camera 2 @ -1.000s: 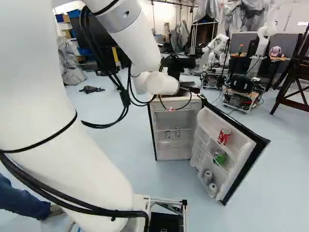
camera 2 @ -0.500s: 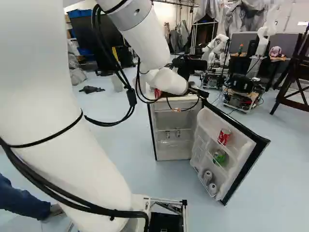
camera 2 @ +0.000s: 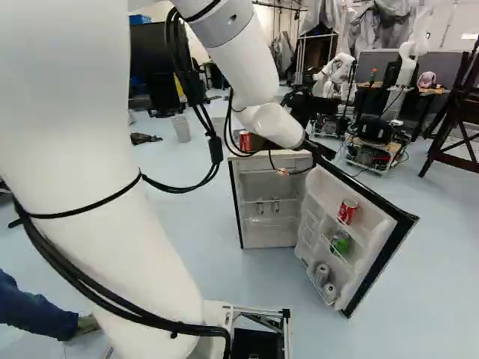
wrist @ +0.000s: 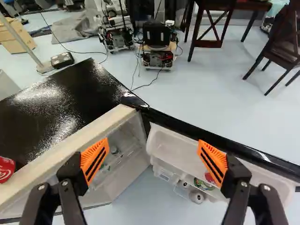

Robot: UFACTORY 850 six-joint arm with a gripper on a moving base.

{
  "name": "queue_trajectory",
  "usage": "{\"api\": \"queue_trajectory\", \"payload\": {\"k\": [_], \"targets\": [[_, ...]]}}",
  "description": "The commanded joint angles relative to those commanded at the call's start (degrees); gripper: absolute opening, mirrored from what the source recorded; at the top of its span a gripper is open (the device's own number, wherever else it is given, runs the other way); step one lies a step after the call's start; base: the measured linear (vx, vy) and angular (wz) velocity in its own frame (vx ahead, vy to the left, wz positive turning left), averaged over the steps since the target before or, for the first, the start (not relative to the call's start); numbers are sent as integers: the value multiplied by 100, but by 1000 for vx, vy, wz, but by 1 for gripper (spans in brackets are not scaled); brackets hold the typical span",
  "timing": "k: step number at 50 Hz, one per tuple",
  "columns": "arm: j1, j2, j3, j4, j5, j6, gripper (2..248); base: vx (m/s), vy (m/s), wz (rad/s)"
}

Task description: Grab a drink from the fridge

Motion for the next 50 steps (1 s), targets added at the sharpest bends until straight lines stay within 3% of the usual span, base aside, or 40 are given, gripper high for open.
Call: {"api": "queue_trajectory", "payload": {"k": [50], "targets": [[-734, -784, -874, 534, -897, 0, 247, 0, 0, 0]]}}
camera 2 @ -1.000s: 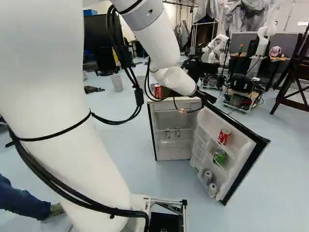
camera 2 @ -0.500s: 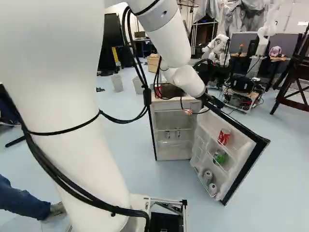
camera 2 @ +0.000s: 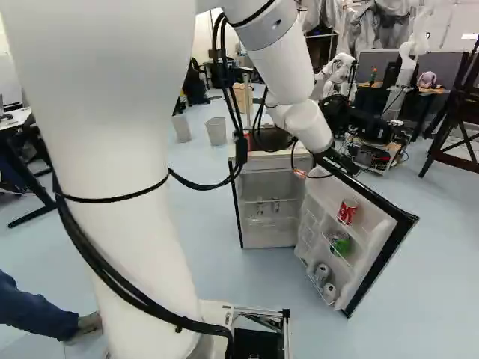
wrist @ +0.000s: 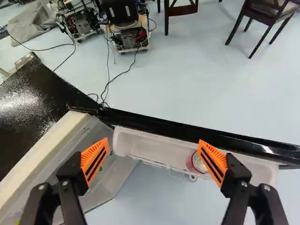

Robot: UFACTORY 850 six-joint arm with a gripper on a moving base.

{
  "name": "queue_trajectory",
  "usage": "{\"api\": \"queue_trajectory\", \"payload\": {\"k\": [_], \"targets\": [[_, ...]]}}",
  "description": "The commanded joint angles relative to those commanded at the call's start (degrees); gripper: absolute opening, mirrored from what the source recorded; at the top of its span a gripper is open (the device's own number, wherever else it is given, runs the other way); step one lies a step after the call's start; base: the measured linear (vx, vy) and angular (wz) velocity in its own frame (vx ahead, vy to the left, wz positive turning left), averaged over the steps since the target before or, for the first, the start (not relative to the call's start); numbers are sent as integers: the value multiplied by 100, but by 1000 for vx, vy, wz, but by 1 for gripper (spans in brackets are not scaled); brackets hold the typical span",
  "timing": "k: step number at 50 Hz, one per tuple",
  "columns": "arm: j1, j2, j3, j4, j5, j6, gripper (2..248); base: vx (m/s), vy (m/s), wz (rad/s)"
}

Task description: Grab a drink from the fridge

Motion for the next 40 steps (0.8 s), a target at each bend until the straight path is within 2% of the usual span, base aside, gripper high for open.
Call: {"api": "queue_trajectory", "payload": {"k": [40], "targets": [[-506, -696, -831, 5, -170, 0, 247, 0, 0, 0]]}}
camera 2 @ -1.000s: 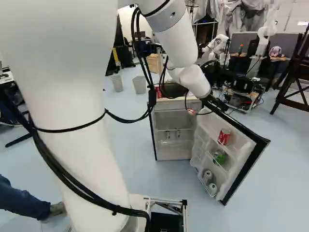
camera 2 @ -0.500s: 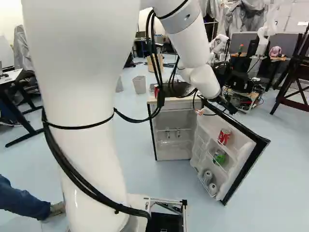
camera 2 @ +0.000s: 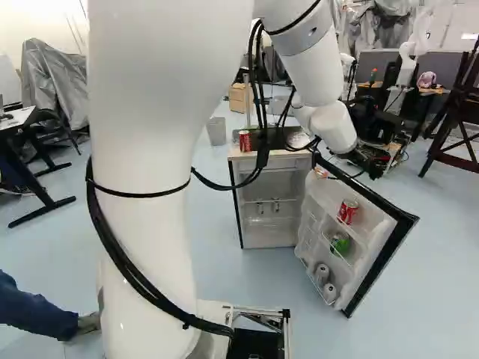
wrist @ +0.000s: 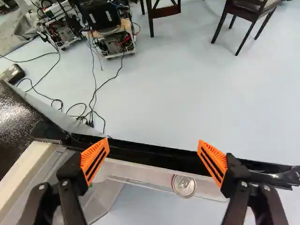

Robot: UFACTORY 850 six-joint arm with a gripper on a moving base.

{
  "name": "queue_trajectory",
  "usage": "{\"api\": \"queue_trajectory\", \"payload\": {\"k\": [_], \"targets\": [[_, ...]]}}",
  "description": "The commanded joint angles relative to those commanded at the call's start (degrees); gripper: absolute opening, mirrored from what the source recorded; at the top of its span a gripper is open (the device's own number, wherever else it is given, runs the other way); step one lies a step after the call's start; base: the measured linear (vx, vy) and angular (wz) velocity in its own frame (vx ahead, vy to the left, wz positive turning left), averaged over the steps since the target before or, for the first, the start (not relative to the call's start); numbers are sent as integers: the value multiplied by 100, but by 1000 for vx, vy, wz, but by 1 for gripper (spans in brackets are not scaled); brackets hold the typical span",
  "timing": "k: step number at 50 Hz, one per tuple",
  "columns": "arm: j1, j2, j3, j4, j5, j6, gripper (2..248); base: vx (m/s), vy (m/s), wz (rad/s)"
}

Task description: Grab a drink from the fridge

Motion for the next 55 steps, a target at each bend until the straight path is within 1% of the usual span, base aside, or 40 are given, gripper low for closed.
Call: {"api": "queue_trajectory", "payload": {"k": [15, 31, 55], "targets": [[-156, -303, -377, 0, -140, 0, 247, 0, 0, 0], [-276, -669, -844, 0, -287, 0, 247, 0, 0, 0], [-326, -1338, -1729, 0, -596, 0, 247, 0, 0, 0]]}}
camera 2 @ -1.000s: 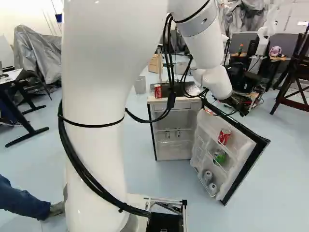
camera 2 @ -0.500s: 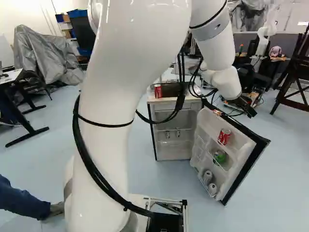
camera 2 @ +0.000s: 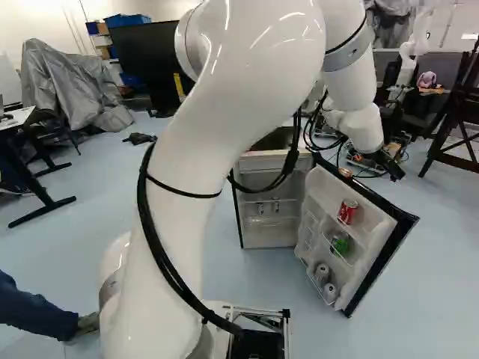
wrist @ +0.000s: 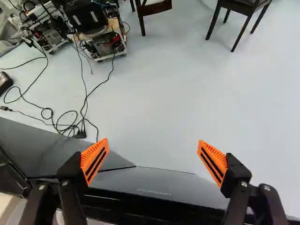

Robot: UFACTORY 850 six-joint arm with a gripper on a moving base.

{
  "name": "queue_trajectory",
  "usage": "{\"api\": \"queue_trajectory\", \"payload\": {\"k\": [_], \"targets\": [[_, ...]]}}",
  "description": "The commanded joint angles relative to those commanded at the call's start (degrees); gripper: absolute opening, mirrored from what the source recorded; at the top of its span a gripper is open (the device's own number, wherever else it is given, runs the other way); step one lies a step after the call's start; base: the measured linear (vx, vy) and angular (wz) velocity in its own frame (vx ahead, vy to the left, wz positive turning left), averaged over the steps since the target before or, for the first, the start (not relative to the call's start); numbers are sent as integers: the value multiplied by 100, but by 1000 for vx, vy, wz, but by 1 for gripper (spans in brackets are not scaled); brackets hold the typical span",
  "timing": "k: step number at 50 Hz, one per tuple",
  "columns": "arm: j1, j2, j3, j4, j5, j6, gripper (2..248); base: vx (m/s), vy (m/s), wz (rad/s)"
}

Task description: Grab a drink from the fridge

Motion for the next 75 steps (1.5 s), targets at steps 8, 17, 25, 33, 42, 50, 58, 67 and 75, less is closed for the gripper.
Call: {"api": "queue_trajectory", "payload": {"k": [8, 17, 25, 33, 42, 50, 58, 67, 75], "targets": [[-6, -225, -307, 0, -145, 0, 247, 0, 0, 0], [-9, -409, -560, 0, -316, 0, 247, 0, 0, 0], [-9, -444, -609, 0, -468, 0, 247, 0, 0, 0], [-9, -450, -618, 0, -621, 0, 247, 0, 0, 0], [-9, -458, -620, 0, -793, 0, 247, 0, 0, 0], [-9, -537, -643, 0, -940, 0, 247, 0, 0, 0], [-9, -599, -662, 0, -1078, 0, 247, 0, 0, 0], [-10, -609, -663, 0, -1188, 0, 247, 0, 0, 0], [-18, -565, -598, 0, -1207, 0, 247, 0, 0, 0]]}}
